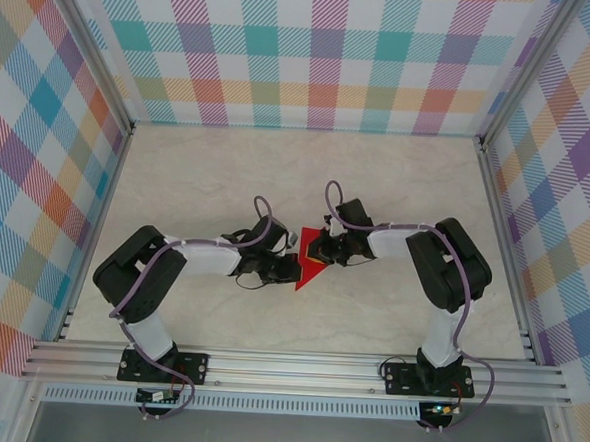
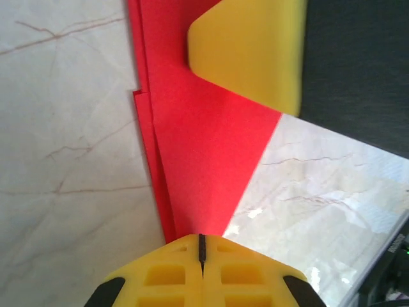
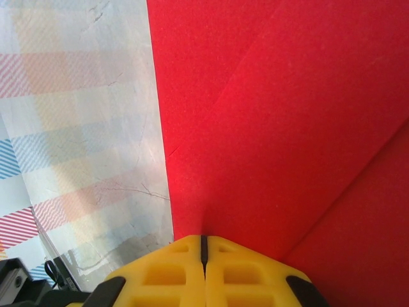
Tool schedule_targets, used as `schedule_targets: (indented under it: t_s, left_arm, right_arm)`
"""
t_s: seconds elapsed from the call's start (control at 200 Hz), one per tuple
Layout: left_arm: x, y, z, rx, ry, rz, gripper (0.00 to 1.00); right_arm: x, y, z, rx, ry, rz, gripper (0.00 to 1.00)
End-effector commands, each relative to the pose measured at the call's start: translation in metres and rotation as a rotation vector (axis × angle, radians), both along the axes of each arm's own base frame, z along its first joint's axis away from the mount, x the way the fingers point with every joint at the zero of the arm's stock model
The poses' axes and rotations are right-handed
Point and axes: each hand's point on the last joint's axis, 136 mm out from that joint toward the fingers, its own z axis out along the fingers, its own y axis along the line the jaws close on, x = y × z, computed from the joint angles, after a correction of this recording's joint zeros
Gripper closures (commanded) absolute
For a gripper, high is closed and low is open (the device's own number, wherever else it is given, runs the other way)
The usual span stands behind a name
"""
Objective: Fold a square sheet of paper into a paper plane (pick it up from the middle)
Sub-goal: Fourth fold the wing at the center of the table.
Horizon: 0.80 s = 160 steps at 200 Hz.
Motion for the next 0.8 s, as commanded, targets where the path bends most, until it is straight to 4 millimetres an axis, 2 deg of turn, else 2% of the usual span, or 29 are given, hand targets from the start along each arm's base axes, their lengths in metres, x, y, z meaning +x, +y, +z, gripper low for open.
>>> schedule_targets:
  t_s: [0.0,0.155,0.3,0.505,0.675,0.795]
  left_arm:
    - [0.007,-0.006,0.020,-0.075,0.009,0.058,0.97]
    - [0.013,-0.018,0.017,-0.129,0.033,0.069,0.96]
    - [0.007,-0.021,-0.002,-0.130,0.096,0.065,0.96]
    - [-0.018,0.005,-0.037,-0.008,0.199,0.089,0.97]
    - [-0.040,0.025,-0.045,0.031,0.221,0.088,0.96]
    - [-0.053,0.026,-0.045,0.021,0.252,0.048,0.95]
  right_arm:
    - [-0.017,-0.029,-0.048,-0.163,0.086,-0.057,0.95]
    - [-0.016,-0.028,-0.047,-0.157,0.087,-0.060,0.95]
    - [-0.017,-0.029,-0.048,-0.161,0.091,-0.059,0.95]
    - [-0.018,-0.030,-0.049,-0.171,0.093,-0.061,0.94]
    - [-0.018,-0.031,-0.047,-0.176,0.090,-0.061,0.94]
    - [-0.017,-0.031,-0.046,-0.179,0.090,-0.060,0.94]
